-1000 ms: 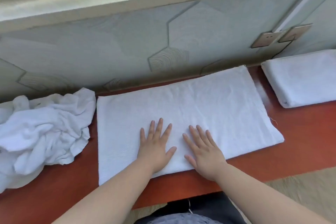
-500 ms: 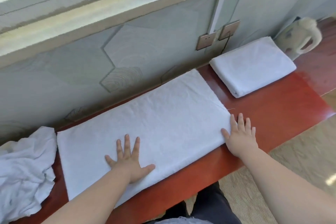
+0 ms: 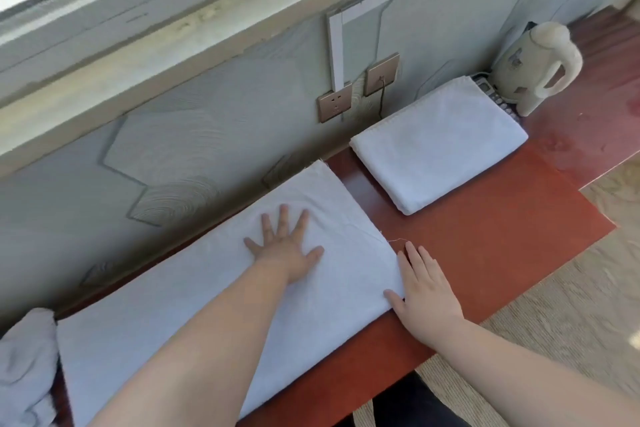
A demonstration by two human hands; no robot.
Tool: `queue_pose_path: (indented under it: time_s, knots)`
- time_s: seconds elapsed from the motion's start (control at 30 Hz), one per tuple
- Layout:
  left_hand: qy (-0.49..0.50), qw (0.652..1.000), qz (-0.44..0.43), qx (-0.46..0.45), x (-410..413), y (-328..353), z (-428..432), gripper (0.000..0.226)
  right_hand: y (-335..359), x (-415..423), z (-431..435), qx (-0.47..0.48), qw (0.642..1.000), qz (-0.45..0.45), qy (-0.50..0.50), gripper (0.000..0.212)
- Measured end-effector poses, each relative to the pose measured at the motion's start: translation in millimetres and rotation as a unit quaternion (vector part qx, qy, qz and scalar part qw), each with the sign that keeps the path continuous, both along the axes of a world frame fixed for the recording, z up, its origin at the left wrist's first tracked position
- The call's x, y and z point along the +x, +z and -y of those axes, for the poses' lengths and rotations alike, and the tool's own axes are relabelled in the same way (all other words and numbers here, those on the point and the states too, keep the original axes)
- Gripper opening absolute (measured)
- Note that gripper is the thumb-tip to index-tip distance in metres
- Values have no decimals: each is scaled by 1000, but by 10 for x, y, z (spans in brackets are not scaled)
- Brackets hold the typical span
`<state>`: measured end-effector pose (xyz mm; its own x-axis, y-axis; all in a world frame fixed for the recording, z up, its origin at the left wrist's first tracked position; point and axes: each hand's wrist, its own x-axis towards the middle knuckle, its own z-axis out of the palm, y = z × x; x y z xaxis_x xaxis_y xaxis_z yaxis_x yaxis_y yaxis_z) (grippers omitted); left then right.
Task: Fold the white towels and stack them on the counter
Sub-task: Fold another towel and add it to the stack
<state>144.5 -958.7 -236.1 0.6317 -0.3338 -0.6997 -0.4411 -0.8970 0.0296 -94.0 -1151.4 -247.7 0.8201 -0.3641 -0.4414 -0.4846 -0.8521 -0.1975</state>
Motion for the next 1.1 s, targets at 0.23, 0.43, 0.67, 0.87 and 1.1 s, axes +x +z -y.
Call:
queue_pose_path:
  time_s: [0.23, 0.43, 0.67, 0.87, 1.1]
  knots:
    - [51, 994, 51, -80, 1215, 313, 1037, 75, 226, 205, 159, 113, 984, -57, -123, 54]
    - [4, 997, 65, 34, 1240, 306, 1383, 39, 227, 272, 405, 221, 952, -125, -169, 20]
    - [16, 995, 93, 25, 1078, 317, 1481, 46, 218, 176, 569, 281, 937, -110, -173, 22]
    - [21, 999, 31, 30, 982, 341, 1488, 39, 238, -7, 599, 331, 913, -74, -227, 13]
    - [5, 998, 11, -62, 934, 560, 1715, 14, 354, -165, 759, 310, 913, -5, -265, 27]
